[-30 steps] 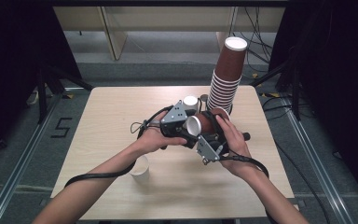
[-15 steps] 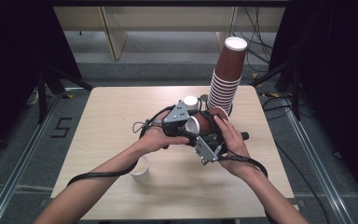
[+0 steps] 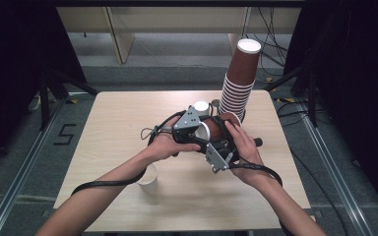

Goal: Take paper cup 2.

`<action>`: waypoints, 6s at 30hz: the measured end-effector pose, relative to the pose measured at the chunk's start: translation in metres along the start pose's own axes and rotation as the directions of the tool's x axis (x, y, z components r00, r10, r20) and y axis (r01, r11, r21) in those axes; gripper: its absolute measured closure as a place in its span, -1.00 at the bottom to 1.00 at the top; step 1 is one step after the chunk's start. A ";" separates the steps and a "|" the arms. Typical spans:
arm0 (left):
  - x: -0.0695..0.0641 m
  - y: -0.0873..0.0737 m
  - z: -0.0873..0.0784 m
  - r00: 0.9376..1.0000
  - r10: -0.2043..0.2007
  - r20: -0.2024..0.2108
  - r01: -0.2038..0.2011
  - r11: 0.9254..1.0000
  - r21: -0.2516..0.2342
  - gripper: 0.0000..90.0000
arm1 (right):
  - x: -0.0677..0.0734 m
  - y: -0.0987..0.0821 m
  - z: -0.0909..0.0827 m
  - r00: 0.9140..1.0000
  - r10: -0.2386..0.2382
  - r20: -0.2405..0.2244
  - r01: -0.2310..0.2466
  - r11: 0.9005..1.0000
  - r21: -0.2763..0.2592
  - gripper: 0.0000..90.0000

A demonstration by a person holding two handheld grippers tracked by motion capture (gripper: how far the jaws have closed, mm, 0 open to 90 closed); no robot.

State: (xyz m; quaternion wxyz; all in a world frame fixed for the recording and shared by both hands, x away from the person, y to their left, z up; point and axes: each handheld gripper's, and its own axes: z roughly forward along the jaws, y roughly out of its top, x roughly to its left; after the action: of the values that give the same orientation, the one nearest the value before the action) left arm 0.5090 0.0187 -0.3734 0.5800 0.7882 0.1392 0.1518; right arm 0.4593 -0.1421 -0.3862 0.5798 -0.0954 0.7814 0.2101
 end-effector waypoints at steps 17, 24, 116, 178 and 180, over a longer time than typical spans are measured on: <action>0.000 0.002 -0.001 1.000 0.013 -0.007 -0.013 1.000 -0.002 -0.59 | -0.001 0.000 0.000 1.000 -0.008 0.007 0.008 1.000 -0.002 -0.56; 0.000 0.002 -0.002 1.000 0.024 0.000 -0.024 1.000 -0.011 -0.57 | -0.001 0.001 -0.001 1.000 -0.012 0.013 0.012 1.000 -0.006 -0.60; 0.014 -0.030 -0.036 0.988 -0.025 -0.151 -0.001 0.986 -0.168 -0.55 | 0.005 -0.052 -0.016 -0.127 0.944 -0.304 -0.986 -0.153 -0.065 -0.71; 0.006 -0.026 -0.027 0.979 0.027 -0.200 -0.070 0.975 -0.211 -0.56 | 0.018 -0.043 0.020 -0.700 0.610 -0.372 -0.671 -0.740 0.050 -0.99; 0.006 -0.027 -0.027 0.979 0.024 -0.203 -0.068 0.975 -0.211 -0.56 | 0.018 -0.043 0.021 -0.708 0.597 -0.376 -0.662 -0.748 0.059 -0.99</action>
State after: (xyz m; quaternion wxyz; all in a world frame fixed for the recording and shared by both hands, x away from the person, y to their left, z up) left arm 0.5026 0.0525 -0.3909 0.6419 0.7042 0.1606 0.2575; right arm 0.4887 -0.1700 -0.4176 -0.0851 0.5677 0.3747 0.7280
